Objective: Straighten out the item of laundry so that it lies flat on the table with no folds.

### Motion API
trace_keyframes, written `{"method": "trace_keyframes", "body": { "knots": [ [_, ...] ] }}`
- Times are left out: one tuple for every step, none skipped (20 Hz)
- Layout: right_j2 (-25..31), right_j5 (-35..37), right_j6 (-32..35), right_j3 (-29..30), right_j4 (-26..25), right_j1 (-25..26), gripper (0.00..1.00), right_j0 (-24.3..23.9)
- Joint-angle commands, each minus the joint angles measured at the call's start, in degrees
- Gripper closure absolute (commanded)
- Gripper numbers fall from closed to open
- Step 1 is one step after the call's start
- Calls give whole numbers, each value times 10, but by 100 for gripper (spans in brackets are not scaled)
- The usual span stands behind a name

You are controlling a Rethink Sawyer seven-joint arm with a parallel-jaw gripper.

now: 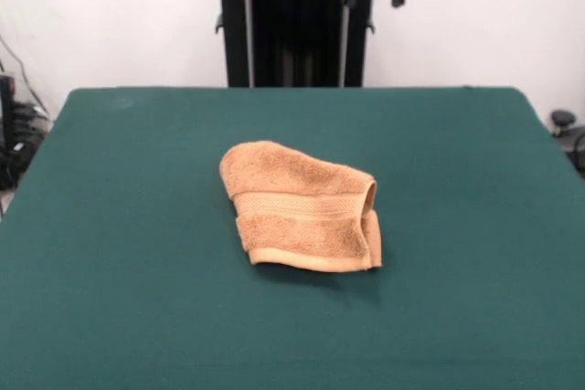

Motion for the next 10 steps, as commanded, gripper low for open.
{"method": "trace_keyframes", "body": {
  "knots": [
    [32, -78, 104, -31, 2, 107, 0, 7],
    [32, -87, 104, -33, 3, 114, 0, 7],
    [35, -95, 104, -37, 6, 124, 0, 6],
    [38, -108, 103, -39, 7, 132, 0, 4],
    [38, -114, 104, -45, 8, 141, 0, 5],
    [35, -121, 106, -52, 9, 148, 0, 8],
    [33, -122, 106, -63, 10, 157, 0, 11],
    [33, -117, 104, -75, 12, 167, 0, 13],
    [34, -118, 102, -83, 13, 176, 0, 12],
    [34, -124, 103, -88, 15, 184, 0, 14]
  ]
}}
